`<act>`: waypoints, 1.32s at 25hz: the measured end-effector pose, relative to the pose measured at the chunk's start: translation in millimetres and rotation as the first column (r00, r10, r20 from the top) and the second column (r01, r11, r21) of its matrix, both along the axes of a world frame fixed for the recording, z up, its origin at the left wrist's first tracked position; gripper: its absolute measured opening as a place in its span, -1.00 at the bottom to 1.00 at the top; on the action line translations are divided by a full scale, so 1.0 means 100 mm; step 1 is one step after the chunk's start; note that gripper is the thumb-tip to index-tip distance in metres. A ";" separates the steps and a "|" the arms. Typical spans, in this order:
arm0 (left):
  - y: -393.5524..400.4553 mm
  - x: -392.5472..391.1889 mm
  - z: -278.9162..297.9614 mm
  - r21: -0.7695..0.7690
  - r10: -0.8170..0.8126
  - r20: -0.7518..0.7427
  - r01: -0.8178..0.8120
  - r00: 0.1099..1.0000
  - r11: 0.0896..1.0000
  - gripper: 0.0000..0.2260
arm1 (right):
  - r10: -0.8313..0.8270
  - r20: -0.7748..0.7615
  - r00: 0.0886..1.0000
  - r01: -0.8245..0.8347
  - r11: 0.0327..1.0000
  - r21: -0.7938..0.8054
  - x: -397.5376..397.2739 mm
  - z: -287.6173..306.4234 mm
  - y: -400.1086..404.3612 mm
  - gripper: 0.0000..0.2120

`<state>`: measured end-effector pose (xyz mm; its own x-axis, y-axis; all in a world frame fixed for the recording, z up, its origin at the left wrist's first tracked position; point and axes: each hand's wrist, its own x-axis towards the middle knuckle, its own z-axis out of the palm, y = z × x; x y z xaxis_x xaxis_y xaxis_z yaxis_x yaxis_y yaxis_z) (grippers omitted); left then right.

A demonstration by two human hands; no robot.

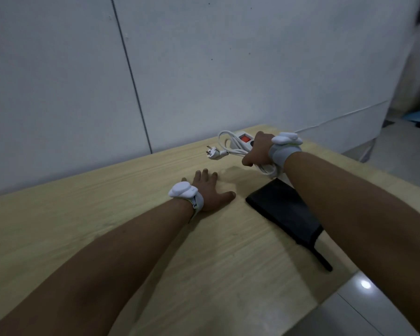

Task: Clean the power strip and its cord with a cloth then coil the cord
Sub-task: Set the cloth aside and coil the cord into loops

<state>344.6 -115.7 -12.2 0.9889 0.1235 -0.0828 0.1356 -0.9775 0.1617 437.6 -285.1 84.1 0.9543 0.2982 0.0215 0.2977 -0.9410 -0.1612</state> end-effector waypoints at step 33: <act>-0.44 1.84 -0.17 0.021 -0.090 0.057 0.088 0.994 0.996 0.00 | -0.241 -0.130 0.962 0.228 0.968 -0.109 2.30 -0.34 -0.07 -0.53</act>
<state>528.2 -159.3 -28.7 0.9991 0.0358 -0.0234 0.0389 -0.9881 0.1485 667.1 -292.1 49.6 0.9890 0.0601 -0.1353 0.0475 -0.9944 -0.0948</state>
